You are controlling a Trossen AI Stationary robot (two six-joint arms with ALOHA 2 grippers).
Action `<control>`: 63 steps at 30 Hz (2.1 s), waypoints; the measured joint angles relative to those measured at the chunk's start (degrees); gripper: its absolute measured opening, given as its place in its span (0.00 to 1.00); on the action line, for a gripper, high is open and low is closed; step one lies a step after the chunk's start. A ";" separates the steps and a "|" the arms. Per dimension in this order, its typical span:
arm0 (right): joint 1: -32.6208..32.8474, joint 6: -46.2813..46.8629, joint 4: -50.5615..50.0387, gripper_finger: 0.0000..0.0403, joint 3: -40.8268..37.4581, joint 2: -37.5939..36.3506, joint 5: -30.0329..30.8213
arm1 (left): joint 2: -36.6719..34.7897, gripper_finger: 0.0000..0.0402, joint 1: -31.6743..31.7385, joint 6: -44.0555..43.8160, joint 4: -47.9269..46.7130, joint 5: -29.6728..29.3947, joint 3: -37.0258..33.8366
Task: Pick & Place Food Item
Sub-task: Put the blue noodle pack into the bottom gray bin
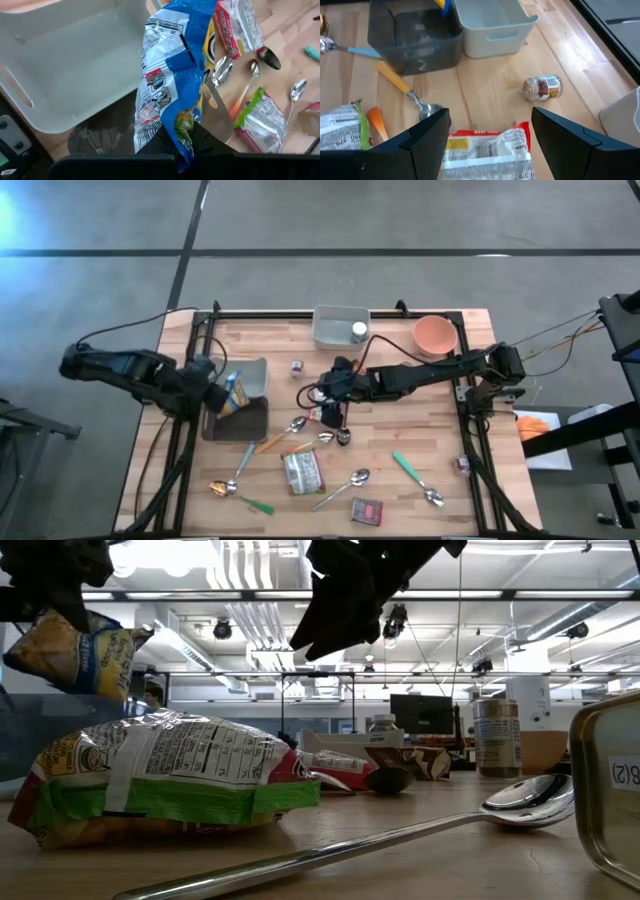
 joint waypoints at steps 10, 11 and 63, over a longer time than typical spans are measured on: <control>0.00 0.01 -0.71 0.70 -0.02 0.00 0.03 | 1.25 0.00 -10.26 -15.83 -8.51 -15.55 0.01; 0.00 0.01 -0.69 0.70 -0.01 0.00 0.03 | 1.25 0.00 -10.28 -16.81 -9.56 -16.91 0.01; 0.00 -2.98 0.92 0.70 0.00 0.00 -0.05 | 20.63 0.00 2.25 -33.59 -13.44 -26.44 -8.71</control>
